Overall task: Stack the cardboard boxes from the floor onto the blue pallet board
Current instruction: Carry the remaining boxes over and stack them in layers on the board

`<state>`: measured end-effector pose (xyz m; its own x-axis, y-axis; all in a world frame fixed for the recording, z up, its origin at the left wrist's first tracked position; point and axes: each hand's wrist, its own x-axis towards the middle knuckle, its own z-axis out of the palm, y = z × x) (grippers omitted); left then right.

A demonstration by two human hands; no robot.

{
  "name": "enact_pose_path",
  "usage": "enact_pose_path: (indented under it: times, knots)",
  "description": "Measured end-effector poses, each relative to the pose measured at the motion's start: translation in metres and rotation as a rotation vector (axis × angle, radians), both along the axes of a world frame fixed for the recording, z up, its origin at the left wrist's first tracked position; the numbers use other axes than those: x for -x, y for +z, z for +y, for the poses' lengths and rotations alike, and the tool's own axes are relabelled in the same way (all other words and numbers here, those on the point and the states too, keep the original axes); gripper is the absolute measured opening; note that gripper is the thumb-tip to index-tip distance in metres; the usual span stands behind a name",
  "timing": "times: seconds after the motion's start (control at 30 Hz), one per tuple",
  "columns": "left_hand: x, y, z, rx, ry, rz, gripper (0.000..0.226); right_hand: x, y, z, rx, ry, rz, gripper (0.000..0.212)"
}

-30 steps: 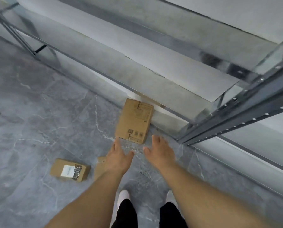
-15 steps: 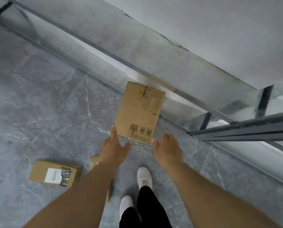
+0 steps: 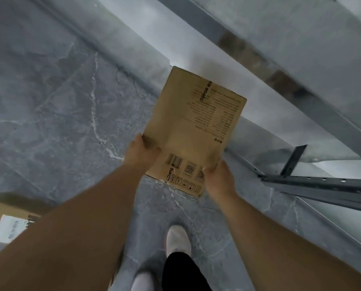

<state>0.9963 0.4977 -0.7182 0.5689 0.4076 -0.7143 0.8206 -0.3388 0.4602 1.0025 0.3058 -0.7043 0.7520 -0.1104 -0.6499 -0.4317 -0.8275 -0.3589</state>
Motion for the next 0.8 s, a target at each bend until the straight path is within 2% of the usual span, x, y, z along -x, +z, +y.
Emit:
enact_pose_path:
  times: [0.07,0.2,0.3,0.43,0.57,0.8]
  knots:
    - [0.006,-0.003,-0.001,0.001,-0.003,-0.013,0.053,0.004,-0.006,0.000,-0.008,-0.068,0.006,0.018]
    - [0.034,0.012,-0.008,-0.012,-0.009,0.021,0.054,0.026,0.010,-0.008,0.013,-0.120,0.040,0.027]
    - [0.070,0.039,-0.016,0.021,-0.002,0.057,0.057,0.054,0.042,-0.020,0.000,-0.129,0.071,0.025]
    - [0.118,0.096,-0.031,0.050,-0.016,0.102,0.058,0.096,0.098,-0.037,-0.044,-0.139,0.090,0.007]
    - [0.161,0.164,-0.052,0.048,-0.070,0.096,0.053,0.142,0.165,-0.060,-0.080,-0.184,0.091,0.011]
    - [0.219,0.288,-0.100,0.035,-0.247,0.087,0.063,0.226,0.289,-0.109,-0.080,-0.328,0.130,0.037]
